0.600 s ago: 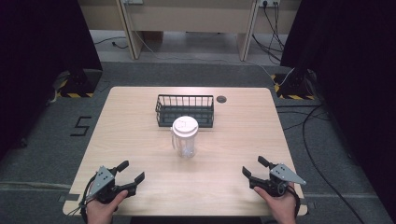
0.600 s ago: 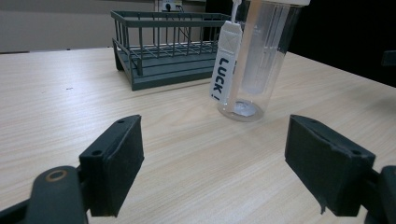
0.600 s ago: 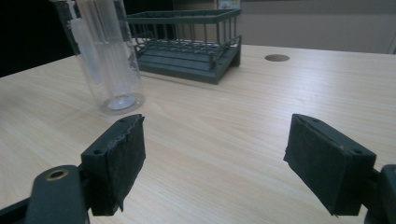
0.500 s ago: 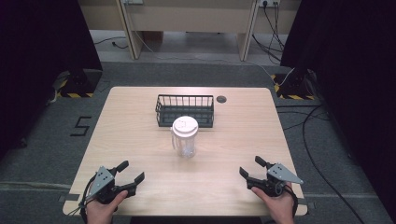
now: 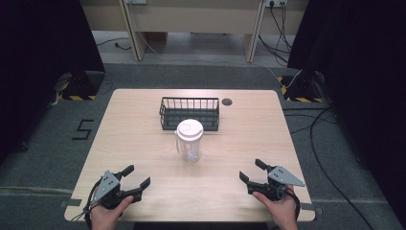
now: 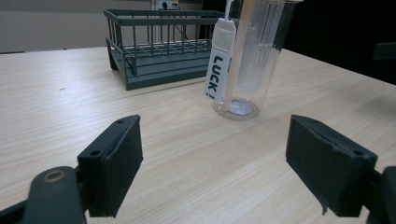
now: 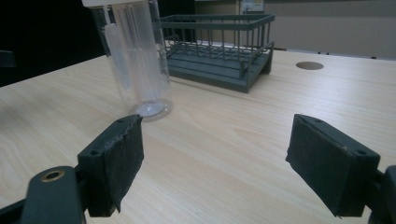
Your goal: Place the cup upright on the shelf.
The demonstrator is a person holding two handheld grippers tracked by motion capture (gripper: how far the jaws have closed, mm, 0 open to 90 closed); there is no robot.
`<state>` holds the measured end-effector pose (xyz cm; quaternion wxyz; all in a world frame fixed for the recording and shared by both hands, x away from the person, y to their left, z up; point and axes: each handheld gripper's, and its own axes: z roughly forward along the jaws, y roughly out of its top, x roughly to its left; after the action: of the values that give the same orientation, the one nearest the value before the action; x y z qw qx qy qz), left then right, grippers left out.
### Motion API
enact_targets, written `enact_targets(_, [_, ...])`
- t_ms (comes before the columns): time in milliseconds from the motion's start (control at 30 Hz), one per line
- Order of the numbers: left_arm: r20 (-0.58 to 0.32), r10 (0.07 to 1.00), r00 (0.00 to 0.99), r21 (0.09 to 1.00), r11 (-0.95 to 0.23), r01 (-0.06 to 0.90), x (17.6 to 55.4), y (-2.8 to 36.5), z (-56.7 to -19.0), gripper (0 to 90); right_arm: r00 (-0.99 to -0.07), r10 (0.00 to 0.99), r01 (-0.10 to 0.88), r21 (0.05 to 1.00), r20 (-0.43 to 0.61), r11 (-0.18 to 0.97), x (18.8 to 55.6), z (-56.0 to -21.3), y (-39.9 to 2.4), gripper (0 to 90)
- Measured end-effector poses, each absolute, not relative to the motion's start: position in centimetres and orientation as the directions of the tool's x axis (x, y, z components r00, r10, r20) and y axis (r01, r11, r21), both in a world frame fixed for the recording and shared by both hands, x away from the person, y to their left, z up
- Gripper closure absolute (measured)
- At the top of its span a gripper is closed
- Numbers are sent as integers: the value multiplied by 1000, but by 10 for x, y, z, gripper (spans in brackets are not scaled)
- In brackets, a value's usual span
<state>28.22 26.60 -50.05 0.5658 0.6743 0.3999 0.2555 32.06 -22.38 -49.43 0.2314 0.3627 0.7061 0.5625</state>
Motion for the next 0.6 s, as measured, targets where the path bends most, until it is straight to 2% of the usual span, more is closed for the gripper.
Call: enact_targets(600, [-113,830,546,968,-32,249,282,269,-500,183,-697,715,234,960,56,154,354,-484,-179,180])
